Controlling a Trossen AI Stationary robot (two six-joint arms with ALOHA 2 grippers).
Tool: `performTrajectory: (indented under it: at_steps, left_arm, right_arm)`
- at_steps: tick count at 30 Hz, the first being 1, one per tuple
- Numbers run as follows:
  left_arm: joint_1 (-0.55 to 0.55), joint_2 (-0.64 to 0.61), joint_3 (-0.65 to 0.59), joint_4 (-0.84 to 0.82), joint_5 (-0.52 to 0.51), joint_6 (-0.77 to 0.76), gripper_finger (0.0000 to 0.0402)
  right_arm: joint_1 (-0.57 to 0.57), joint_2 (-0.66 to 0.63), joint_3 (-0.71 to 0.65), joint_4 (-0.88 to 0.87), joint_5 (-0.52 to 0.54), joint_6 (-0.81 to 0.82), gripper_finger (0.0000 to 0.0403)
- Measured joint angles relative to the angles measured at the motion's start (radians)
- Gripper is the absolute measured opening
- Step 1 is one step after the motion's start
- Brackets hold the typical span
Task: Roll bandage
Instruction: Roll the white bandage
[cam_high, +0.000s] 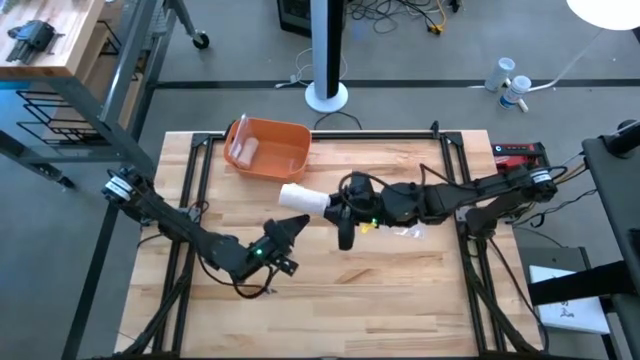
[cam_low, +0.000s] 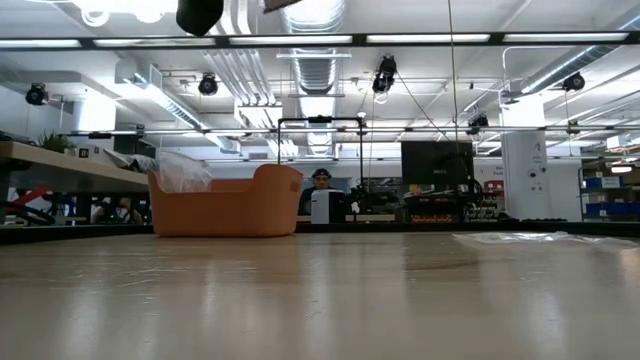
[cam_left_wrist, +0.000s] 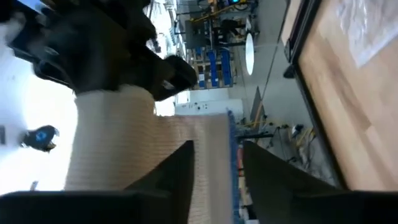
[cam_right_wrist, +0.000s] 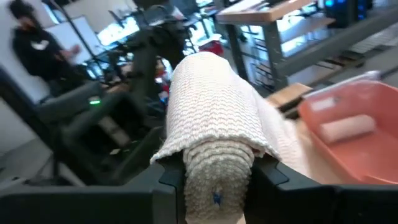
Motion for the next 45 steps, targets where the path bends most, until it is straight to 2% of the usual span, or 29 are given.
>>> performTrajectory:
  at_steps: [9,16,24,37,45]
  left_arm:
    - [0.006,-0.013,0.0,0.001,0.013,0.124,0.0233]
    - [0.024,-0.014,-0.002,0.027,0.033,0.132,0.0253]
    - [0.028,-0.013,-0.029,0.047,0.033,0.13,0.0214]
    - [0.028,-0.013,-0.038,0.05,0.036,0.138,0.0131]
    - [0.028,-0.013,-0.038,0.049,0.033,0.186,0.0094]
  right_arm:
    - [0.045,0.014,0.001,0.125,0.018,-0.004,0.0092]
    - [0.065,0.071,0.0,0.201,0.022,0.001,0.0096]
    - [0.068,0.124,-0.001,0.262,0.026,0.013,0.0098]
    - [0.109,0.12,-0.001,0.283,0.063,0.011,0.01]
    - [0.118,0.118,-0.001,0.285,0.067,0.028,0.0094]
